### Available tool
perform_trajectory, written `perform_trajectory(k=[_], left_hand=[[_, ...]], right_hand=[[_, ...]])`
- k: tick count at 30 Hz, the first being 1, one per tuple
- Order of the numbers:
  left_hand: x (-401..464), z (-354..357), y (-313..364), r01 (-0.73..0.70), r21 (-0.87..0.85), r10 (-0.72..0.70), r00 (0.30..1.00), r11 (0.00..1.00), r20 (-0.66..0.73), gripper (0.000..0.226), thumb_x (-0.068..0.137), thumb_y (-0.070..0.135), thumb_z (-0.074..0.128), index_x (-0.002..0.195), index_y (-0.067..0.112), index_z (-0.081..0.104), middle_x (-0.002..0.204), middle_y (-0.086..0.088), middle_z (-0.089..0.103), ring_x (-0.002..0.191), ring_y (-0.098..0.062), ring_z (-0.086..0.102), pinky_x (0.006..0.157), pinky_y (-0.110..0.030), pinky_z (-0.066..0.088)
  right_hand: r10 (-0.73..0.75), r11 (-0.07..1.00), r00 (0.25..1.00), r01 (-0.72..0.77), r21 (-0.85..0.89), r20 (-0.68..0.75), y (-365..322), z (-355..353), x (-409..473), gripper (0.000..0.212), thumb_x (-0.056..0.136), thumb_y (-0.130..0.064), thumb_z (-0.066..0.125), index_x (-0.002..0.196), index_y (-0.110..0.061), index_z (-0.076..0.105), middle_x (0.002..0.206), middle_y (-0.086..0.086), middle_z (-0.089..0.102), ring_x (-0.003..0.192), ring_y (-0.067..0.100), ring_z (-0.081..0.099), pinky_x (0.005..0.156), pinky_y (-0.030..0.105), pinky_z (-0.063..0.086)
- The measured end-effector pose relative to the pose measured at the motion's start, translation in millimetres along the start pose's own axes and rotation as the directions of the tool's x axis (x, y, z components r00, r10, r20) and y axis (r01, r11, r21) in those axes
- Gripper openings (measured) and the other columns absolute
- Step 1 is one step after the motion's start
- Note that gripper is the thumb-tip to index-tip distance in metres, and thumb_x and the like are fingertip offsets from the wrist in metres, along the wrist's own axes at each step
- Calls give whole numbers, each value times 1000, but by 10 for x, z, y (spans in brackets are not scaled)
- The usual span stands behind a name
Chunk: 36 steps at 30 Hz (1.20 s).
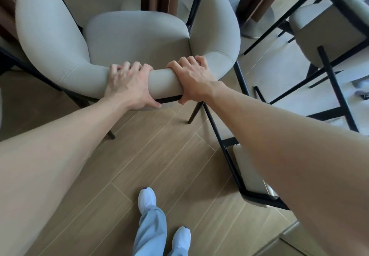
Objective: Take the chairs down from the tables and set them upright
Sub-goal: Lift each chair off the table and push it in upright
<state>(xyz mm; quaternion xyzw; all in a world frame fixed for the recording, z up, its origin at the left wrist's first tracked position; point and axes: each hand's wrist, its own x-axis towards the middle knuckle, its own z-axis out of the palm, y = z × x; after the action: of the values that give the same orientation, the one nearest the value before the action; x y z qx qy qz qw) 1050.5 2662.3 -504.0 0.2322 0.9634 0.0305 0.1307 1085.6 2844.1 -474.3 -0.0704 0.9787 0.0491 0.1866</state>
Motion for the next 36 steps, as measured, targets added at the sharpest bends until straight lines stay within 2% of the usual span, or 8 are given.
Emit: perform_trajectory(k=[6,10,14,17,23,27,31,36], left_hand=[[-92,-226,85,31,-28,-28,995,999,94,105,57,75,80,143,28,43,135,-11,55,127,-33,47,103,-44,31],[-280,-350,376,92,8,-92,989,996,119,94,74,54,82,146,13,38,138,-27,48,131,-41,42,110,-48,29],[-526,-339,1074,194,-86,-193,981,977,11,70,84,23,77,141,4,40,137,-36,39,130,-47,38,105,-56,34],[-714,-343,1831,142,-287,-119,988,947,96,54,88,12,67,138,8,48,137,-29,45,122,-47,49,98,-53,43],[-1260,-718,3804,199,-789,132,934,581,332,8,96,5,60,100,4,67,93,-19,69,69,-24,70,56,-33,61],[-1830,-1088,4969,77,-822,322,896,565,306,10,98,12,60,94,7,68,83,-16,72,63,-24,71,62,-35,63],[-2265,-1138,5798,32,-837,403,866,546,295,12,98,11,60,94,3,68,79,-16,71,57,-22,70,61,-34,60],[-2501,-825,6392,78,-800,441,801,595,406,11,97,11,63,95,2,68,80,-17,70,60,-25,68,55,-31,60]], right_hand=[[166,982,982,-156,106,-91,-535,198,-685,87,95,-24,51,160,-3,-4,169,16,-3,156,36,-6,126,53,3],[187,914,982,-166,371,-22,-301,318,-1407,82,92,-23,57,159,-7,13,166,11,19,154,28,15,125,49,7],[470,617,875,-420,665,116,378,459,-2395,67,93,-27,59,152,-8,34,152,11,43,142,28,39,118,43,28],[659,218,695,-541,812,286,881,602,-3195,52,96,-29,57,143,-11,47,144,8,54,132,24,51,109,38,40],[822,-224,431,-356,907,373,1681,772,-4903,37,91,-37,61,124,-21,65,118,-5,66,110,17,61,89,31,48],[849,-327,349,-240,914,396,2099,846,-6167,11,88,-30,64,95,-25,71,104,3,74,101,22,69,93,40,56],[858,-398,289,-149,905,425,2490,972,-7189,13,91,-19,62,81,-17,70,86,5,72,74,18,64,71,32,54],[839,-503,181,-102,858,513,2812,1214,-7894,26,96,-15,58,105,6,71,91,13,69,79,22,63,72,35,53]])
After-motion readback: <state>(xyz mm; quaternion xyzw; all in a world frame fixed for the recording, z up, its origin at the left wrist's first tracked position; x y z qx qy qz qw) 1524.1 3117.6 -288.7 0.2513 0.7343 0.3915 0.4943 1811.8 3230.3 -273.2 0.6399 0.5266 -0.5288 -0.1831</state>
